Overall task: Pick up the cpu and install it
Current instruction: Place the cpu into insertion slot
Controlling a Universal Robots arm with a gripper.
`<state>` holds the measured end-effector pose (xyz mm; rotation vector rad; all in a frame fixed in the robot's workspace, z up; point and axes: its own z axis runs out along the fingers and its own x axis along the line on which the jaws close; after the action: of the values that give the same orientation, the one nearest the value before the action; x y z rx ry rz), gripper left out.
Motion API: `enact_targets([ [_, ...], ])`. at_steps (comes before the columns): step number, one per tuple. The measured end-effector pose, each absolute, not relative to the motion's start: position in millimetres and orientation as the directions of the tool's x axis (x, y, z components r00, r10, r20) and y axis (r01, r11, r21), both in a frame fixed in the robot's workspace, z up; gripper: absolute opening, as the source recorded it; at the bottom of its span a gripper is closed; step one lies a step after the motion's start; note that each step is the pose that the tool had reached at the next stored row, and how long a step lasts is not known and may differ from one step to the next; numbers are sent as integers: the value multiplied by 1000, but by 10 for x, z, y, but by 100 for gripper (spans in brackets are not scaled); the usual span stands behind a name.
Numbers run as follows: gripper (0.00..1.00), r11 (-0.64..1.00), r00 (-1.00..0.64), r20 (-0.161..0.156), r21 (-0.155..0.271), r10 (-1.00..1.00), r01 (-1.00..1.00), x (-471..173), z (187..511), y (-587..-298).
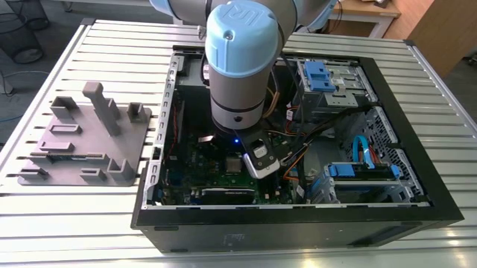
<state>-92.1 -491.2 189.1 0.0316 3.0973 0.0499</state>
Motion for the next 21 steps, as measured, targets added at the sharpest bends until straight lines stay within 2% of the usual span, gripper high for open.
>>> enact_targets([
  [21, 47, 999, -999, -43, 33, 21, 20, -904, 1879, -4912],
])
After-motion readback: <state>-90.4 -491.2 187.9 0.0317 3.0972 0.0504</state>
